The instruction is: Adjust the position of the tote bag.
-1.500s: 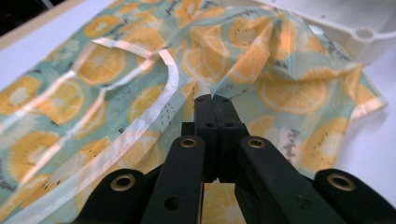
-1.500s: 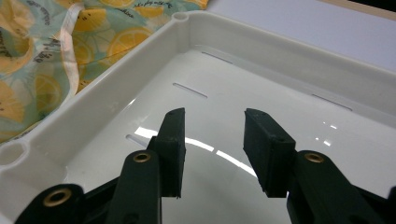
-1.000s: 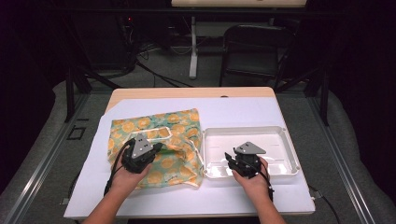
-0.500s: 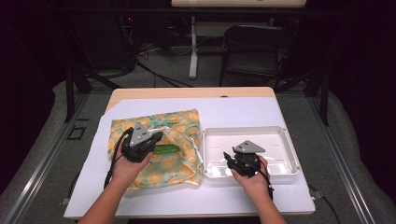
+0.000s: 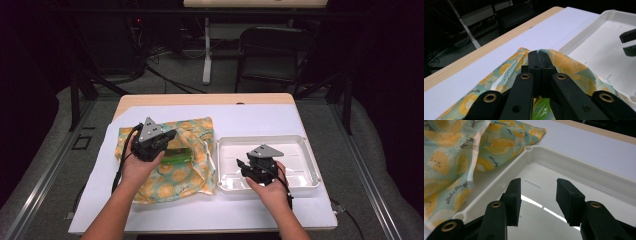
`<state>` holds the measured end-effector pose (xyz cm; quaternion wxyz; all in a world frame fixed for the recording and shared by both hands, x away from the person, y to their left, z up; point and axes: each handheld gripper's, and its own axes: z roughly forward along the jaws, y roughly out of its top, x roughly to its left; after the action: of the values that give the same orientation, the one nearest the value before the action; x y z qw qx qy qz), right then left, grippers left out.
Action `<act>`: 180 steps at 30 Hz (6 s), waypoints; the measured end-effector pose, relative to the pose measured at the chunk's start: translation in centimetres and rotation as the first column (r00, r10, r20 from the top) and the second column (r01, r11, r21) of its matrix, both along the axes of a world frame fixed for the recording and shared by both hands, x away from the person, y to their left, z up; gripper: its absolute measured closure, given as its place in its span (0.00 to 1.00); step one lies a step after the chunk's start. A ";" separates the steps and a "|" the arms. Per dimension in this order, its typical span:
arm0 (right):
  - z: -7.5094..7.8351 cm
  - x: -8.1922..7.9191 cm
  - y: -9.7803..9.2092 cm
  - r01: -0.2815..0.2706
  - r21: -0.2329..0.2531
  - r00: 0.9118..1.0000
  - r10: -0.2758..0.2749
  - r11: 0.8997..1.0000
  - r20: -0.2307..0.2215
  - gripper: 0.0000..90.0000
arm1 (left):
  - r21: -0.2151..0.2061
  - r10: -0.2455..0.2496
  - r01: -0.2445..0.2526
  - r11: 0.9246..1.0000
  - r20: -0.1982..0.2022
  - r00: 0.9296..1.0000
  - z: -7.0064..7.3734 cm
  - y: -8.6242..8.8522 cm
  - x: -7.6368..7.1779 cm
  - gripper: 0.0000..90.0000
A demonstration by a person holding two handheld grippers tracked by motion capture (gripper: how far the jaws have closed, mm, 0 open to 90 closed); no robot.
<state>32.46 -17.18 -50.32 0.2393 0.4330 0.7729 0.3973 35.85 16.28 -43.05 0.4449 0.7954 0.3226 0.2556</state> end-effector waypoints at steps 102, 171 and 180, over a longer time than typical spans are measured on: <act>10.6 4.5 13.3 -0.255 0.016 0.963 0.252 0.967 0.091 1.00 | -0.054 0.155 -0.153 0.987 0.020 0.988 -0.9 6.7 -6.1 0.54; 11.1 3.2 14.9 -0.256 -0.005 0.958 0.255 0.967 0.131 1.00 | 0.095 0.123 -0.109 0.989 -0.153 0.981 -8.0 3.5 1.3 1.00; 10.8 3.5 14.6 -0.239 -0.020 0.963 0.240 0.971 0.126 1.00 | 0.065 0.158 -0.150 0.987 -0.155 0.975 -7.7 3.7 4.1 1.00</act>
<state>36.00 -2.57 -39.53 0.2391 0.3096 0.8037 0.4484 39.95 19.96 -50.79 0.3754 0.7974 0.4111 0.2331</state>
